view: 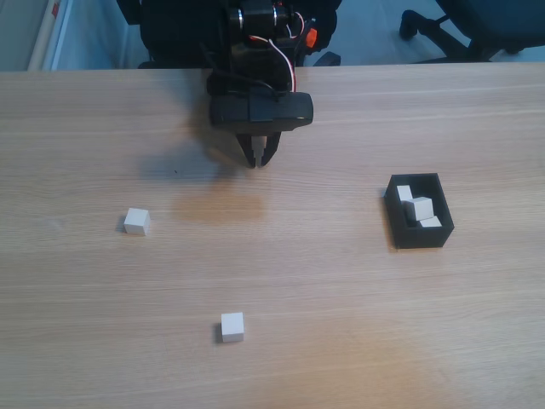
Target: Pick blocks and place them in the box.
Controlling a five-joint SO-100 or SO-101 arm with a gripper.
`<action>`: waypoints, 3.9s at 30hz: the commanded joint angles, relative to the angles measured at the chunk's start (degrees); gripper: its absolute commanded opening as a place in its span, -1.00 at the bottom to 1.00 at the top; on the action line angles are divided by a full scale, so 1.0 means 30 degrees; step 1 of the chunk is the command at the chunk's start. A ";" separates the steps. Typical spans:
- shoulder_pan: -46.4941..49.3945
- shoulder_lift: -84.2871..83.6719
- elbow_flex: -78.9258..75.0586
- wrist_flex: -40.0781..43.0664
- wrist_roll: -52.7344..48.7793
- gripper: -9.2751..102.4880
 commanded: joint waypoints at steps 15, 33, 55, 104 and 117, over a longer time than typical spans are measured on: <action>-0.0498 0.0469 0.1172 0.0908 0.0205 -0.83; -0.0439 0.0469 0.1172 0.0967 -0.0439 -0.83; 0.2432 -0.1289 -0.0615 0.1523 -0.2256 -0.83; 1.3301 -2.5898 -1.7637 -1.0664 -0.6182 -0.51; 1.4180 -2.9912 -1.9629 -1.2598 -0.7881 -0.51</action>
